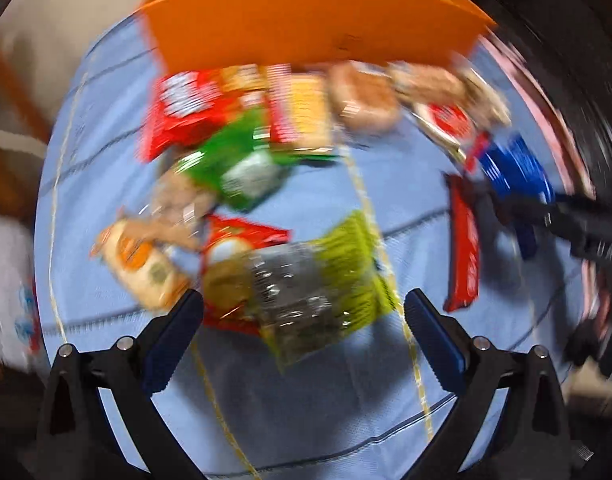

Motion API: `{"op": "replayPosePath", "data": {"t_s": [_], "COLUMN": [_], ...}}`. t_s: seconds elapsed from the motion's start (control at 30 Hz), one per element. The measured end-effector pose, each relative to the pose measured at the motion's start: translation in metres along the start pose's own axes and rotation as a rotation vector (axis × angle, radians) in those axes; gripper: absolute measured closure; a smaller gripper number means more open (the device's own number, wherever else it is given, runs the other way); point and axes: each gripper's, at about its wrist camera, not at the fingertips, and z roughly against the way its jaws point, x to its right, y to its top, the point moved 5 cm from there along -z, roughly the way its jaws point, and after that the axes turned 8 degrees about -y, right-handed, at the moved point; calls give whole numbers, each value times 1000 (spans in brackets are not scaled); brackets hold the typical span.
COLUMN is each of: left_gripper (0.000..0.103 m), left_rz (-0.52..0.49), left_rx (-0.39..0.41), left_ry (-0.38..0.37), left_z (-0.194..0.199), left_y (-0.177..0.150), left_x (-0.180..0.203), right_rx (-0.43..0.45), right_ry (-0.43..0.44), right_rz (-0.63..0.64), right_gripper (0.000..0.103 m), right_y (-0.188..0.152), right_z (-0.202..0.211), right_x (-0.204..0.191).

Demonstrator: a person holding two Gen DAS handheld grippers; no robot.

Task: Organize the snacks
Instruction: 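Grasp the blue chip bag with the right tool while the left tool grasps a yellow-green bag, then carry both bags into the orange box and open both tools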

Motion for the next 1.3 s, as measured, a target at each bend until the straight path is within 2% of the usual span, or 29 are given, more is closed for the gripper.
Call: {"op": "replayPosePath", "data": {"t_s": [0.13, 0.27, 0.43, 0.5, 0.6, 0.73, 0.83, 0.97, 1.07, 1.2, 1.3], "left_gripper": [5, 5, 5, 4, 7, 35, 39, 40, 40, 40, 40], "left_rz": [-268, -533, -775, -815, -777, -637, -552, -378, -248, -183, -158], "left_rx": [-22, -99, -135, -138, -151, -184, -180, -118, -61, 0, 28], "left_ry": [36, 105, 151, 149, 58, -97, -130, -173, -286, -322, -304], "left_z": [-14, -36, -53, -58, -63, -61, -55, -34, -6, 19, 34], "left_y": [1, -10, -25, -25, -12, 0, 1, 1, 5, 4, 4], "left_x": [31, 51, 61, 61, 55, 42, 31, 11, -12, -14, -14], "right_rx": [9, 8, 3, -1, -4, -4, -2, 2, 5, 10, 20], "right_ry": [6, 2, 0, -2, 1, 9, 20, 45, 67, 91, 100], "right_rz": [7, -8, -30, -34, -36, -39, -45, -33, -21, -4, 8], "right_gripper": [40, 40, 39, 39, 39, 39, 39, 39, 39, 39, 39], "right_y": [-4, -9, -19, -23, -26, -26, -23, -18, -12, -5, 0], "right_z": [7, 12, 17, 17, 18, 19, 21, 24, 25, 27, 30], "right_x": [0, 8, 18, 20, 18, 15, 13, 5, -4, -16, -22]}}
